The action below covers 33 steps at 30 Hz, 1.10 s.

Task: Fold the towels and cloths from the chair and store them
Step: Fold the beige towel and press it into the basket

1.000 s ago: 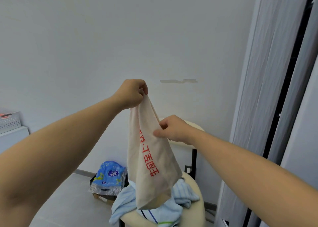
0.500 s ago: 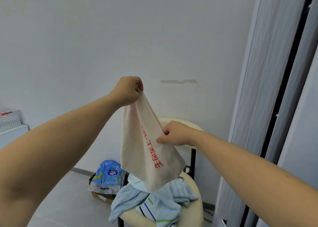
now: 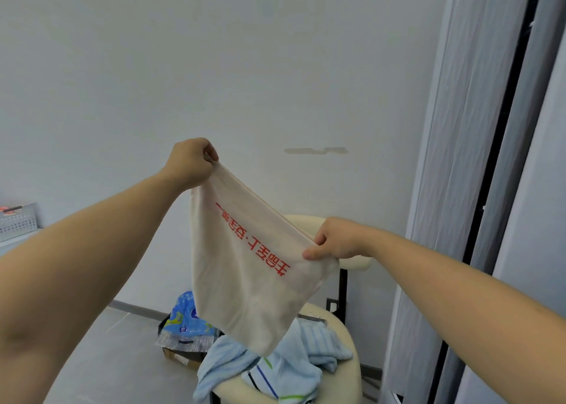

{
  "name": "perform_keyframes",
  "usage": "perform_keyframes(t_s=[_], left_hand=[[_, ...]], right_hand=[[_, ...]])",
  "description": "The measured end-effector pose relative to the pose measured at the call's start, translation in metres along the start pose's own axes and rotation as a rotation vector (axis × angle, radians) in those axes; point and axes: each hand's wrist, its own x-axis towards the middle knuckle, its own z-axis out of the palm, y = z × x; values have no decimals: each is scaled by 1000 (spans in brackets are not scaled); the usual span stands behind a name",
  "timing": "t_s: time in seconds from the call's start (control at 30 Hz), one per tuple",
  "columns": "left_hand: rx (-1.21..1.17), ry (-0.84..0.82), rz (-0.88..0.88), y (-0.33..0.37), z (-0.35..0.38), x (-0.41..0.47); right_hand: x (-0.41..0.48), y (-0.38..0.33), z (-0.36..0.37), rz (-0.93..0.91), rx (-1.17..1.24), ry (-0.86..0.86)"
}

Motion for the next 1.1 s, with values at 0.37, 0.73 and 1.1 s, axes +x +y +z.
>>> perform_keyframes(t_s=[0.37, 0.73, 1.1], left_hand=[[-24, 7, -92, -22, -7, 0], [56, -35, -217, -51, -6, -4], [191, -105, -187, -63, -4, -9]], right_hand=[[-10, 3, -25, -64, 128, -124], [-14, -16, -4, -180, -10, 66], [-23, -35, 0, -230, -227, 192]])
